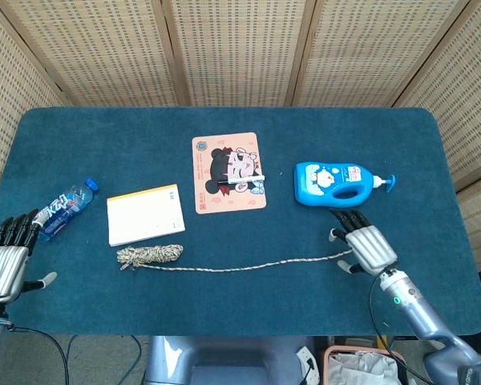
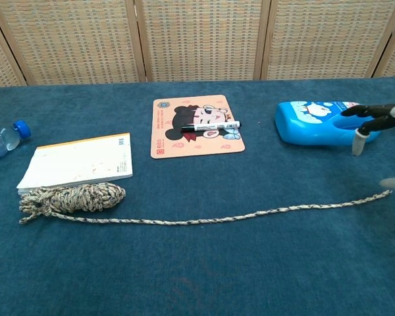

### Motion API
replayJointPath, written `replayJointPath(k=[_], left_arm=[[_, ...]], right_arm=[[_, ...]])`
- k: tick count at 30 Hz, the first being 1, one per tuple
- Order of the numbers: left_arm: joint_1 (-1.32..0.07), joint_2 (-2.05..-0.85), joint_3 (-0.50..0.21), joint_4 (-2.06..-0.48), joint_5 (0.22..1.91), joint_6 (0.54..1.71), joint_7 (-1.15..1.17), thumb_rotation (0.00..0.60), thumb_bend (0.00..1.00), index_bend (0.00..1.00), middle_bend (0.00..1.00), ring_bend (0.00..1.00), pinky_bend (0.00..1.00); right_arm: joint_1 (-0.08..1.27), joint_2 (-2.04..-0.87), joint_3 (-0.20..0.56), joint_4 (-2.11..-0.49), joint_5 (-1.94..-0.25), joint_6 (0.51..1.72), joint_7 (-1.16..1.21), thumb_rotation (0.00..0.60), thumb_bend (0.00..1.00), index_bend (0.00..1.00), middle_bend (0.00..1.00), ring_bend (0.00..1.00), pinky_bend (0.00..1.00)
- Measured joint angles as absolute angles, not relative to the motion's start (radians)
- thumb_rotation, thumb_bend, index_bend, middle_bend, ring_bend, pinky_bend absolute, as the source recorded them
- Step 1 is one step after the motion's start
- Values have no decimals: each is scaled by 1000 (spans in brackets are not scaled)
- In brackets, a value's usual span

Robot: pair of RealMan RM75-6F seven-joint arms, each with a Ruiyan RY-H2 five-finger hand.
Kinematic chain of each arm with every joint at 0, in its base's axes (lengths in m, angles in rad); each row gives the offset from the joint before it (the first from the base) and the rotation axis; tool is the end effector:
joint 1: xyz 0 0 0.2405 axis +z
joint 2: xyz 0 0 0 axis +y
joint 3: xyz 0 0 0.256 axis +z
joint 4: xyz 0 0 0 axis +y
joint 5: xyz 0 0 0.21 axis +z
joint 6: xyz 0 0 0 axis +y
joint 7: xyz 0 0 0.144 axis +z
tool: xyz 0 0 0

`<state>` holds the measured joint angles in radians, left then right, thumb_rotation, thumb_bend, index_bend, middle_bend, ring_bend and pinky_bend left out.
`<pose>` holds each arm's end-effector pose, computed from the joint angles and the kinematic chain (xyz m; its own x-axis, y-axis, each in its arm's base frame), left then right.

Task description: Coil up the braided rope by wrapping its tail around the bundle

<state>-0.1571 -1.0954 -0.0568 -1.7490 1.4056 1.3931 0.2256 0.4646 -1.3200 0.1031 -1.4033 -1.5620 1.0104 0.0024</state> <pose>-0.2872 0.2004 0.1468 0.4873 0.0756 0.8700 0.8729 -0.0131 -0.4878 -0.2561 -0.2966 0.0562 0.5113 -0.2388 0.8256 -0.8301 -0.3859 0.4025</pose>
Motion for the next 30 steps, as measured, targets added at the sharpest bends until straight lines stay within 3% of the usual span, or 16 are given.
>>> replayJointPath(k=[10, 30], left_arm=[[-164, -1096, -58, -1749, 1389, 1376, 226, 600, 0, 0, 0, 0, 0], [-172, -1102, -49, -1755, 1398, 1371, 238, 600, 0, 0, 0, 0, 0]], right_arm=[[530, -1430, 97, -1305, -1471, 905, -60, 600, 320, 404, 0, 0, 0], [542, -1501, 35, -1184, -1482, 911, -18, 600, 357, 481, 0, 0, 0]])
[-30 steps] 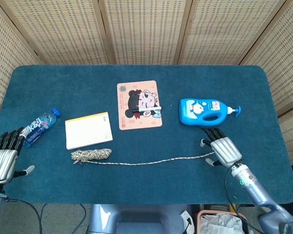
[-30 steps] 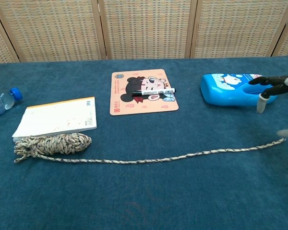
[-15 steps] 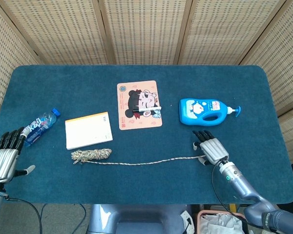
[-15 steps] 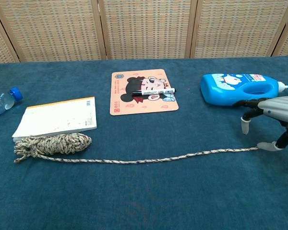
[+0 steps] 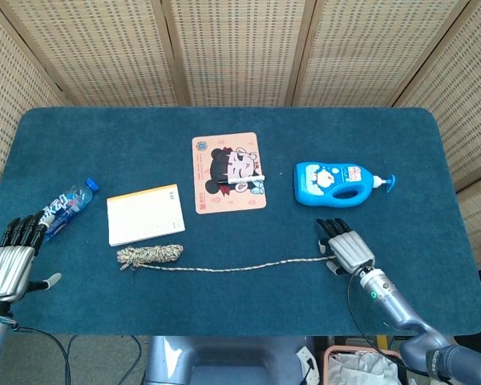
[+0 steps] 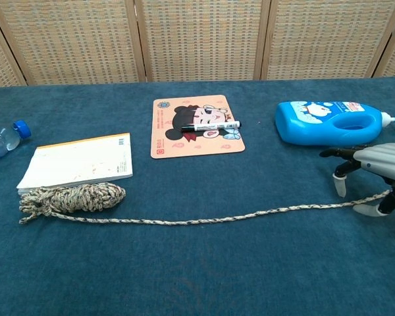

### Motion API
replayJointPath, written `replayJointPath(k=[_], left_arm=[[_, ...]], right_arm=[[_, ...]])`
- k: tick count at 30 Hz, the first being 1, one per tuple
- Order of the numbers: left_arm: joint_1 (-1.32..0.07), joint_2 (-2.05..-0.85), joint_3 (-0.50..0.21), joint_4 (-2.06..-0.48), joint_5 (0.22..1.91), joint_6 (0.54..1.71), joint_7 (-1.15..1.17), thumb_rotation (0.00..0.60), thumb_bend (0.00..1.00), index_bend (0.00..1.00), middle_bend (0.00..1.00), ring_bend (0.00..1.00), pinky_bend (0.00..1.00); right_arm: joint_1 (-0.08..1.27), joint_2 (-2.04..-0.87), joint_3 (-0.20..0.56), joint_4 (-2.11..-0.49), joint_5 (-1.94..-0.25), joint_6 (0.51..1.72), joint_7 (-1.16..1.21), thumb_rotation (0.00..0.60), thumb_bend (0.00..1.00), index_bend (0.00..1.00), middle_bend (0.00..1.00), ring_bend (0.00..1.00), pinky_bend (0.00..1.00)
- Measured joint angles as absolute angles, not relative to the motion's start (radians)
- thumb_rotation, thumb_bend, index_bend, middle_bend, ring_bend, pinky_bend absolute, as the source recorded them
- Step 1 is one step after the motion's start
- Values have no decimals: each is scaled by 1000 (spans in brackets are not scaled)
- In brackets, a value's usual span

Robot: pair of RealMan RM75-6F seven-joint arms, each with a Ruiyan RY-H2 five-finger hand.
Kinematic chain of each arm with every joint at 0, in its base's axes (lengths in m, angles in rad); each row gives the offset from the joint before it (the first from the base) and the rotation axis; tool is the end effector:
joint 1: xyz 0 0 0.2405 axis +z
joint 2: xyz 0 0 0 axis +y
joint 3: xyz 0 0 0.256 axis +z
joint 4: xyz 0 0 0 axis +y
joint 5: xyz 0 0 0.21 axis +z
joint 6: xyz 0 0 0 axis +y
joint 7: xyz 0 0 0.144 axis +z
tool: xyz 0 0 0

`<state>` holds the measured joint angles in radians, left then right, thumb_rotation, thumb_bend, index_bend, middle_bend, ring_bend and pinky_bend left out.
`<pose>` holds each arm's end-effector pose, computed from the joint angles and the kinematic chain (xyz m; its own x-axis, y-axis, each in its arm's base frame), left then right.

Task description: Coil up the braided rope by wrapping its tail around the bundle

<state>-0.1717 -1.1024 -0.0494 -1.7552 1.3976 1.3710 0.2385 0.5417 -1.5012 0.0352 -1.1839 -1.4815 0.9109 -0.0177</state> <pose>-0.2850 0.2023 0.1403 0.4873 0.1006 0.8674 0.8728 -0.0259 -0.4873 -0.2757 -0.3093 -0.0008 0.5730 -0.3385 0.7464 -0.8090 -0.3794 0.4490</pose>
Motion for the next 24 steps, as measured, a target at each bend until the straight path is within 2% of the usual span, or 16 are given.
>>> replayJointPath(k=[14, 24], left_arm=[[-173, -1100, -50, -1757, 1396, 1371, 233, 600, 0, 0, 0, 0, 0], [-174, -1101, -47, -1757, 1398, 1371, 234, 600, 0, 0, 0, 0, 0]], right_arm=[[554, -1528, 20, -1147, -1466, 896, -41, 600, 424, 517, 0, 0, 0], [553, -1535, 18, -1140, -1461, 909, -32, 600, 434, 648, 7, 0, 0]])
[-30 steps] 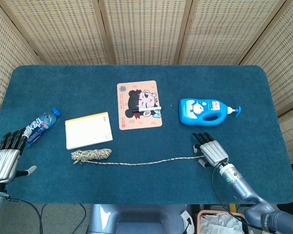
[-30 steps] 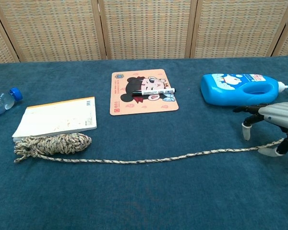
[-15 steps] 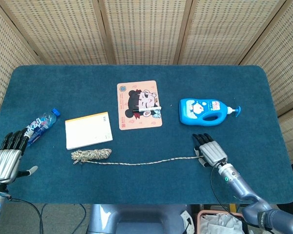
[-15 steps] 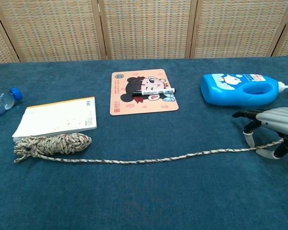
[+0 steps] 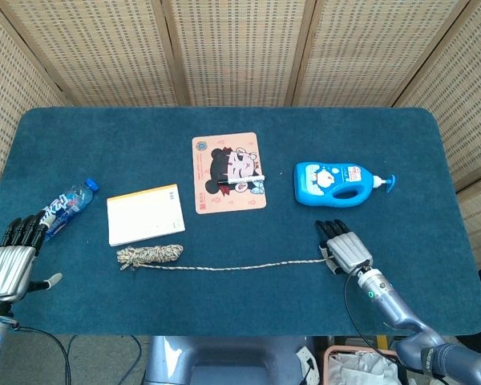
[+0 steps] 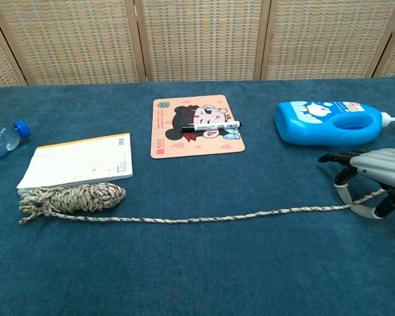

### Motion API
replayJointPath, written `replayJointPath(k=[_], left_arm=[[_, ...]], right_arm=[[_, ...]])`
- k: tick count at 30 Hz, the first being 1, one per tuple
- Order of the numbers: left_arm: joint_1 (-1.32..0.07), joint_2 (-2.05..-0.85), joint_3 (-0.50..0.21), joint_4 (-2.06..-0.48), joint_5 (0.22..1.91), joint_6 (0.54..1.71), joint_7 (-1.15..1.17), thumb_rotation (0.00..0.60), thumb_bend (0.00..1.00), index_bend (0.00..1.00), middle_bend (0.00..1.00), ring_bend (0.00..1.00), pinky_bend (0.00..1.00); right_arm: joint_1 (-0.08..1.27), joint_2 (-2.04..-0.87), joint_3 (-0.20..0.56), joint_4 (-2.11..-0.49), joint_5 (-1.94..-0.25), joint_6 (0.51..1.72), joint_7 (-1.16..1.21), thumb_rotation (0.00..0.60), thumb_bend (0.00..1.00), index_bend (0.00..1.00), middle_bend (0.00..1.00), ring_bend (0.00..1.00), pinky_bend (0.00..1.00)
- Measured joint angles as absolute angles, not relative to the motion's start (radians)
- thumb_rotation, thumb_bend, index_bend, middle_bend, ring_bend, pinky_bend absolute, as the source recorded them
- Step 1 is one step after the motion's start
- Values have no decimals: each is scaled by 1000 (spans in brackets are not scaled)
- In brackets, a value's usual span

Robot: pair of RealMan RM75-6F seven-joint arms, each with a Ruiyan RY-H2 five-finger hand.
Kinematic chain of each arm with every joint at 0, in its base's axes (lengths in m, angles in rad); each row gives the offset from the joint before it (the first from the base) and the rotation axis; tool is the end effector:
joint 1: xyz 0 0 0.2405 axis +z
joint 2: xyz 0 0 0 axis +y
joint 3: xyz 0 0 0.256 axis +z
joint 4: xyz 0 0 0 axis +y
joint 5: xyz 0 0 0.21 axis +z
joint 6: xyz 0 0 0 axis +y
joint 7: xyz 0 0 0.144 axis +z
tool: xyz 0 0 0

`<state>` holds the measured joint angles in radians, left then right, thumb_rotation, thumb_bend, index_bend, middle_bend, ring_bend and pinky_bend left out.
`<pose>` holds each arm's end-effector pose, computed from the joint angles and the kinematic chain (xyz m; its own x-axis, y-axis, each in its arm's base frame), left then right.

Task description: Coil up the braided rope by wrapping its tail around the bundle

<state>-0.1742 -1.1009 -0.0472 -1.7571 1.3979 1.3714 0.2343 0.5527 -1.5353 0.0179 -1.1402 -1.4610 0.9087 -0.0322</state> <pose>-0.2844 0.2025 0.1403 0.4838 0.1012 0.8693 0.8748 -0.0280 -0.4836 -0.2796 -0.3107 -0.0094 0.5905 -0.3420 0.7310 -0.7986 -0.3778 0.4684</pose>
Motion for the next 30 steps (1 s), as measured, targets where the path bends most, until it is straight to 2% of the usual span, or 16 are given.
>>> replayJointPath(k=[12, 17, 22, 30], left_arm=[[-190, -1112, -43, -1725, 1432, 1357, 209, 600, 0, 0, 0, 0, 3], [-222, -1152, -37, -1632, 1515, 1347, 148, 600, 0, 0, 0, 0, 117], [-290, -1219, -29, -1549, 1559, 1261, 98, 600, 0, 32, 48, 49, 212], [-370, -1372, -25, -1484, 1535, 1122, 147, 600, 20, 73, 57, 84, 230]], right_arm=[[518, -1491, 16, -1190, -1492, 1018, 27, 600, 434, 678, 36, 0, 0], [484, -1438, 5, -1270, -1506, 1082, 21, 600, 434, 680, 42, 0, 0], [457, -1405, 3, -1316, -1524, 1140, -8, 600, 434, 680, 47, 0, 0], [449, -1398, 3, -1325, -1540, 1161, -15, 600, 434, 682, 54, 0, 0]])
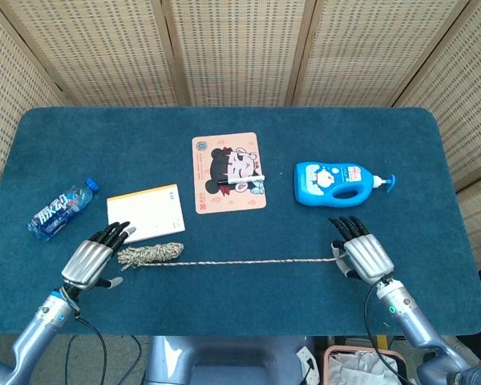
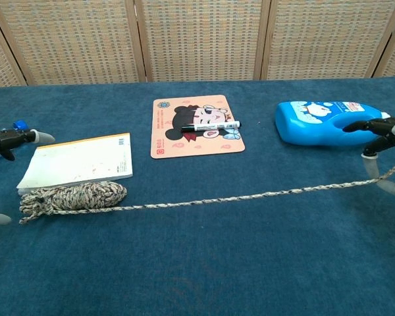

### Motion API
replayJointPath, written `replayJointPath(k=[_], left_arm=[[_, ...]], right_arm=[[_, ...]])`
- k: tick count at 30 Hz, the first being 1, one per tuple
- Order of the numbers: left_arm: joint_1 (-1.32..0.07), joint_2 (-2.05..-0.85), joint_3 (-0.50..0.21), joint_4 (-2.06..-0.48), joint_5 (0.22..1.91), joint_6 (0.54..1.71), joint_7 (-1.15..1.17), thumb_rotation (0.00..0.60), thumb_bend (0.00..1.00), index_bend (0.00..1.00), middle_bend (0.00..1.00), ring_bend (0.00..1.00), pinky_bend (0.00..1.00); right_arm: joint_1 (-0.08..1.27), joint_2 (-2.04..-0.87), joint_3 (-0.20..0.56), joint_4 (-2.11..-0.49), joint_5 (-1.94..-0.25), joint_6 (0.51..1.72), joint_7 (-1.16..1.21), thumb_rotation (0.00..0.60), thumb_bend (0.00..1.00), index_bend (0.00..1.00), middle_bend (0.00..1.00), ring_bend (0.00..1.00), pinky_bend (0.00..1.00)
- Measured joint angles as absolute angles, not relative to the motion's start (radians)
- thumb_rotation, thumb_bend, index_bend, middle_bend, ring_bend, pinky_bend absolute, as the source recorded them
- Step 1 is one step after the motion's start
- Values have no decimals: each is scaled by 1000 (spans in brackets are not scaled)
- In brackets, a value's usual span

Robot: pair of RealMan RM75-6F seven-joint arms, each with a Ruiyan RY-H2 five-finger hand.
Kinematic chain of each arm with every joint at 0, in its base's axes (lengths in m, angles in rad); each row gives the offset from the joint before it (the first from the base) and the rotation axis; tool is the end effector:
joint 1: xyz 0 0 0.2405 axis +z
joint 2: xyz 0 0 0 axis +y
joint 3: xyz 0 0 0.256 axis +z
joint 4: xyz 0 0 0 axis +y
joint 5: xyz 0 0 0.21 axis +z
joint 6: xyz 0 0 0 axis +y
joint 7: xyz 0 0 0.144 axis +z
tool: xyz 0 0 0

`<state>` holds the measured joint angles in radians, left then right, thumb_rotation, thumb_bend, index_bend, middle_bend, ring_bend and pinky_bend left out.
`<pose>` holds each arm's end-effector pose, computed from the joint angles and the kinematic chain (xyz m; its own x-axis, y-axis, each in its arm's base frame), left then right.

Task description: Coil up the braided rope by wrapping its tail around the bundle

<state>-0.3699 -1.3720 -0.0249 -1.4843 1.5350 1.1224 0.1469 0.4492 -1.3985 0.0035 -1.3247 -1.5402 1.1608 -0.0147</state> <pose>-0.2597 0.2470 0.0342 0.5019 0.2471 0.8289 0.8436 -0.3513 -0.4061 -0.2706 -0.2780 0.0422 0.5097 -0.1936 0.8383 -0.8290 -0.3712 0.4184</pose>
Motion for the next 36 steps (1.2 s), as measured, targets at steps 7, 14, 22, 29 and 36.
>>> replayJointPath(k=[7, 14, 22, 29, 36], left_arm=[[-399, -1466, -50, -1466, 1451, 1086, 285, 600, 73, 159, 95, 100, 238], [-417, -1506, -68, -1433, 1391, 1073, 336, 600, 121, 246, 186, 167, 271], [-435, -1532, -74, -1397, 1334, 1038, 350, 600, 144, 250, 227, 210, 315], [-450, -1563, -73, -1347, 1348, 1038, 302, 600, 168, 362, 305, 291, 375], [-469, -1597, -66, -1301, 1371, 1039, 273, 600, 253, 462, 395, 372, 467]], right_arm=[[446, -1399, 3, -1317, -1543, 1164, -11, 600, 434, 683, 56, 0, 0], [444, -1397, 6, -1324, -1549, 1172, -13, 600, 434, 685, 58, 0, 0], [443, -1396, 7, -1324, -1549, 1171, -15, 600, 434, 685, 60, 0, 0], [443, -1397, 8, -1324, -1549, 1169, -14, 600, 434, 685, 63, 0, 0], [442, -1396, 8, -1323, -1552, 1172, -13, 600, 434, 685, 67, 0, 0]])
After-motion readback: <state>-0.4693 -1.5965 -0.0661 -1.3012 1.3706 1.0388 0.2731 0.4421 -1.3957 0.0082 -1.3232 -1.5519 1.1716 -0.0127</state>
